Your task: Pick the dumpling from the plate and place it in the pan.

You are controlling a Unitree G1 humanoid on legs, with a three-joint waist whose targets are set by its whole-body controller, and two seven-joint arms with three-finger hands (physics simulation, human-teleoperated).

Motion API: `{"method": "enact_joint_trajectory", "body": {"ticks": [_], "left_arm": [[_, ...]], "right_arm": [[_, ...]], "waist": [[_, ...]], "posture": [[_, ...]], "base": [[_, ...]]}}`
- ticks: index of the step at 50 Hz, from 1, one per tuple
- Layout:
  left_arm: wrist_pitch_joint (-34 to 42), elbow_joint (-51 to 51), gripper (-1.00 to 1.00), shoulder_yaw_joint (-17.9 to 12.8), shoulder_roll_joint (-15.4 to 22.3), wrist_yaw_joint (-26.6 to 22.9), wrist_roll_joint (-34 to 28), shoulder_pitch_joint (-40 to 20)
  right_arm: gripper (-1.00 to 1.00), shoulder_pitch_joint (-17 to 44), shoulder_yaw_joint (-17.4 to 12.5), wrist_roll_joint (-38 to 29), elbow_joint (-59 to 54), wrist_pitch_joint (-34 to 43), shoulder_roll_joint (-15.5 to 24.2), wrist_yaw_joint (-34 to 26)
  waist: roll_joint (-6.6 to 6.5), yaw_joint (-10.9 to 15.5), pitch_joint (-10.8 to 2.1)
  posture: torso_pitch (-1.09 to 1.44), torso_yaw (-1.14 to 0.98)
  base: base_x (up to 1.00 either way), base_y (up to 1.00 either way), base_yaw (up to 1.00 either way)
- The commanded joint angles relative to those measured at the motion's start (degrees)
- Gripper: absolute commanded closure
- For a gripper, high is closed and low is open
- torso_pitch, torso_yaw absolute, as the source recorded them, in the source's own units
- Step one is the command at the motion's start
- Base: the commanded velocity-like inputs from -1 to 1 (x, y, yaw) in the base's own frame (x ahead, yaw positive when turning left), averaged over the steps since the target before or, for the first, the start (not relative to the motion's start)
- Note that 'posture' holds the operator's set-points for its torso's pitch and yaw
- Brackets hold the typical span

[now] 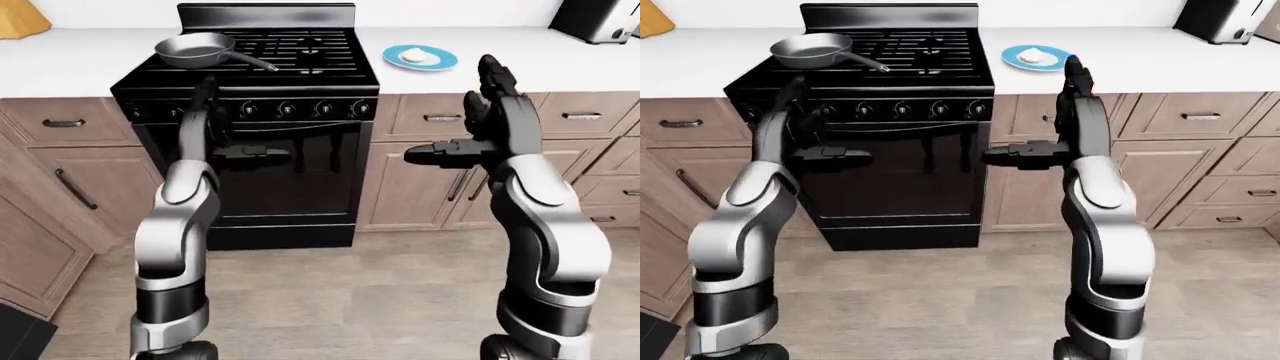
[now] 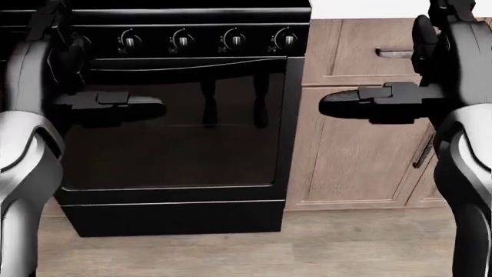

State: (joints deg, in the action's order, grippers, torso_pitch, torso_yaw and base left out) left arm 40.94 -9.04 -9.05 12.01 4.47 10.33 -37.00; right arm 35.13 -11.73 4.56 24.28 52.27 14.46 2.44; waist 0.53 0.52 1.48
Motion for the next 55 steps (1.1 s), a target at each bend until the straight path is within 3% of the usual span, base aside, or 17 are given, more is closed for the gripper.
{"method": "enact_joint_trajectory", "body": {"ticks": [1, 11, 12, 15, 19, 24, 28, 30, 32, 33, 35, 39, 41, 43, 47, 52, 55], "left_arm": [[-0.3, -2.1, -1.00, -0.6, 0.7, 0.3, 0.9, -1.5], [3.8, -7.7, -1.00, 0.3, 1.4, -0.1, 0.5, -1.4], [4.4, -8.4, -1.00, 0.2, 1.4, -0.1, 0.4, -1.6], [5.1, -9.9, -1.00, 0.9, 0.7, -0.2, 0.0, -1.3], [7.4, -12.0, -1.00, 0.3, 0.7, -0.3, 0.1, -2.1], [6.6, -11.4, -1.00, 0.6, 0.4, -0.6, -0.2, -1.8], [6.8, -11.6, -1.00, 0.6, 0.4, -0.6, -0.3, -1.9], [7.1, -11.9, -1.00, 0.5, 0.3, -0.6, -0.3, -1.9], [6.5, -11.3, -1.00, 0.4, 0.4, -0.7, -0.3, -1.9], [6.6, -11.3, -1.00, 0.4, 0.4, -0.6, -0.3, -1.9], [6.7, -11.5, -1.00, 0.4, 0.3, -0.5, -0.3, -1.9], [7.1, -11.7, -1.00, 0.2, 0.4, -0.3, -0.2, -1.9], [7.0, -11.6, -1.00, 0.2, 0.5, -0.2, -0.2, -2.0], [6.7, -11.1, -1.00, 0.0, 0.5, -0.1, 0.0, -1.9], [7.2, -11.5, -1.00, 0.0, 0.6, 0.1, 0.2, -2.1], [7.4, -11.6, -1.00, -0.2, 0.8, 0.6, 0.5, -2.3], [7.4, -11.6, -1.00, -0.2, 0.8, 0.7, 0.6, -2.3]], "right_arm": [[-1.00, 2.0, -0.3, 0.9, 3.2, 0.8, 1.0, 0.9], [-1.00, 2.8, -0.5, 3.6, 7.3, 4.9, 1.4, 2.1], [-1.00, 2.8, -0.7, 3.9, 7.2, 4.6, 1.4, 2.1], [-1.00, 2.9, -1.5, 5.3, 7.7, 4.8, 1.7, 2.4], [-1.00, 3.1, -1.5, 6.2, 8.1, 5.2, 2.3, 3.0], [-1.00, 2.6, -1.1, 6.3, 7.6, 4.1, 2.3, 3.1], [-1.00, 2.9, -0.9, 6.5, 7.8, 4.7, 2.3, 3.4], [-1.00, 3.0, -0.8, 6.5, 7.8, 4.7, 2.3, 3.4], [-1.00, 3.0, -0.7, 6.4, 7.7, 4.7, 2.3, 3.4], [-1.00, 2.9, -0.7, 6.4, 7.9, 4.7, 2.3, 3.4], [-1.00, 3.2, -0.7, 6.4, 7.9, 5.0, 2.4, 3.4], [-1.00, 2.9, -0.9, 6.4, 8.0, 4.8, 2.4, 3.3], [-1.00, 2.9, -0.9, 6.4, 8.1, 4.9, 2.4, 3.3], [-1.00, 2.8, -0.9, 6.4, 8.0, 4.7, 2.4, 3.3], [-1.00, 2.7, -0.7, 6.3, 7.7, 4.4, 2.3, 3.2], [-1.00, 3.1, -0.8, 6.4, 8.0, 5.2, 2.3, 3.3], [-1.00, 3.2, -1.0, 6.5, 8.2, 5.5, 2.4, 3.3]], "waist": [[0.01, 0.0, -1.16], [-0.07, 0.0, -0.98], [-0.23, -0.1, -2.33], [-0.34, -0.2, -1.02], [1.04, -0.3, -0.63], [0.58, -0.3, -0.75], [-1.69, -0.3, -0.42], [-4.14, -0.5, -0.42], [-2.99, -0.2, -0.46], [-3.60, -0.5, -0.30], [-3.18, -0.3, -0.79], [-1.37, -0.1, -0.44], [0.24, 0.1, -0.46], [3.38, 0.3, -1.22], [2.50, -0.1, -0.58], [-0.03, -0.1, 0.01], [-2.90, -0.5, -0.14]], "posture": [[0.00, 0.00], [0.00, 0.00], [0.00, 0.00], [0.00, 0.00], [0.00, 0.00], [0.00, 0.00], [0.00, 0.00], [0.00, 0.00], [0.00, 0.00], [0.00, 0.00], [0.00, 0.00], [0.00, 0.00], [0.00, 0.00], [0.00, 0.00], [0.00, 0.00], [0.00, 0.00], [0.00, 0.00]], "base": [[0.00, 0.00, 0.00], [0.00, 0.00, 0.00], [0.07, -0.04, 0.00], [0.08, -0.03, 0.00], [0.08, -0.03, 0.00], [0.08, -0.03, 0.00], [0.10, -0.04, 0.00], [0.10, -0.04, 0.00], [0.10, -0.03, 0.00], [0.09, -0.03, 0.00], [0.10, -0.04, 0.00], [0.10, -0.03, 0.00], [0.10, -0.03, 0.00], [0.10, -0.04, 0.00], [0.10, -0.05, 0.00], [0.10, -0.05, 0.00], [0.10, -0.05, 0.00]]}}
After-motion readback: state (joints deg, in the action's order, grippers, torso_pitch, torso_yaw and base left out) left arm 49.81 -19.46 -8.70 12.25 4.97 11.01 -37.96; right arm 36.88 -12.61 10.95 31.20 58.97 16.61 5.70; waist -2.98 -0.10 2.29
